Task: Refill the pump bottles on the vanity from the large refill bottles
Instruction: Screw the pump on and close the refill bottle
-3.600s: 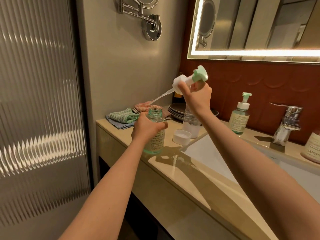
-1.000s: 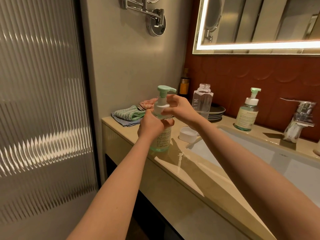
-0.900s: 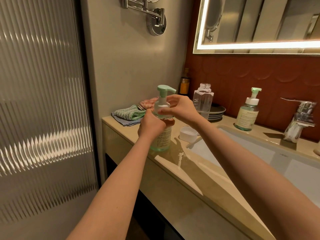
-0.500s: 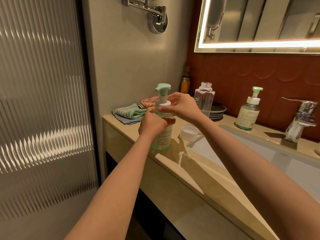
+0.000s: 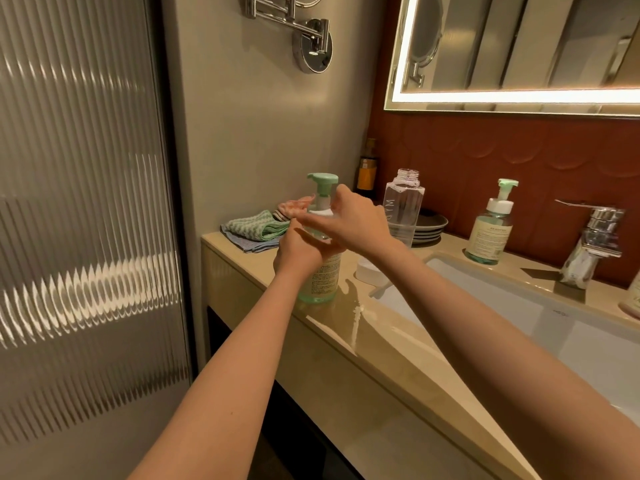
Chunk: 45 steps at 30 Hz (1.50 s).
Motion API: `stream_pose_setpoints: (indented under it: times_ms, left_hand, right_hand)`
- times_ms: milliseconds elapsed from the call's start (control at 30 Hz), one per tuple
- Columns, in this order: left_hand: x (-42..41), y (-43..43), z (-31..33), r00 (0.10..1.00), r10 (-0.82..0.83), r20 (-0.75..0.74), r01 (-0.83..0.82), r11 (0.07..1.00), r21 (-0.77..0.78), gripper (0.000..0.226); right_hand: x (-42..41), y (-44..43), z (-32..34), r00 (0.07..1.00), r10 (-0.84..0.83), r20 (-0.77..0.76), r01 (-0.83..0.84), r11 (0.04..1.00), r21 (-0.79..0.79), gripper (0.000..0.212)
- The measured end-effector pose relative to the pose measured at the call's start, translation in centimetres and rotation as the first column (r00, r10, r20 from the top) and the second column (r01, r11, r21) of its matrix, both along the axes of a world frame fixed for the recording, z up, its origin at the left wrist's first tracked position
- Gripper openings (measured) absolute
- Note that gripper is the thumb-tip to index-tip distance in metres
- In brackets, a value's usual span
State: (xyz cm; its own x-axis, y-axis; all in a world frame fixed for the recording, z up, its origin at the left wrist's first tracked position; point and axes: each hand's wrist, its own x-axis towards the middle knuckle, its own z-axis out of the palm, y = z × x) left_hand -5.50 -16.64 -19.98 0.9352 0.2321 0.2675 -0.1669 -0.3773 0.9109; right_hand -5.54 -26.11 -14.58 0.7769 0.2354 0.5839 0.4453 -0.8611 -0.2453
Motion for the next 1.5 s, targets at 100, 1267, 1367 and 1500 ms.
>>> stream_pose_setpoints:
  times_ms: [100, 1267, 1367, 1500]
  left_hand:
    - [0.1, 0.1, 0.0, 1.0, 0.004, -0.029, -0.004, 1.0, -0.003, 0.078]
    - [-0.3, 0.0, 0.2, 0.999, 0.033, -0.026, -0.033, 0.999, 0.02, 0.064]
    - [-0.5, 0.0, 0.2, 1.0, 0.03, -0.003, -0.03, 0.999, 0.027, 0.067]
    - [-0.5, -0.1, 0.2, 0.999, 0.039, -0.02, -0.038, 0.999, 0.039, 0.06]
  right_hand:
    - [0.5, -1.0, 0.7, 0.946, 0.232, -0.226, -0.171, 0.95, 0.262, 0.041]
    - [0.8, -0.3, -0.3, 0.978, 0.146, -0.15, -0.088, 0.937, 0.337, 0.04]
    - [1.1, 0.7, -0.6, 0.983, 0.024, -0.182, 0.036, 0.949, 0.315, 0.054]
    - [1.1, 0.4, -0.6, 0.812, 0.453, -0.368, -0.156, 0.776, 0.611, 0.047]
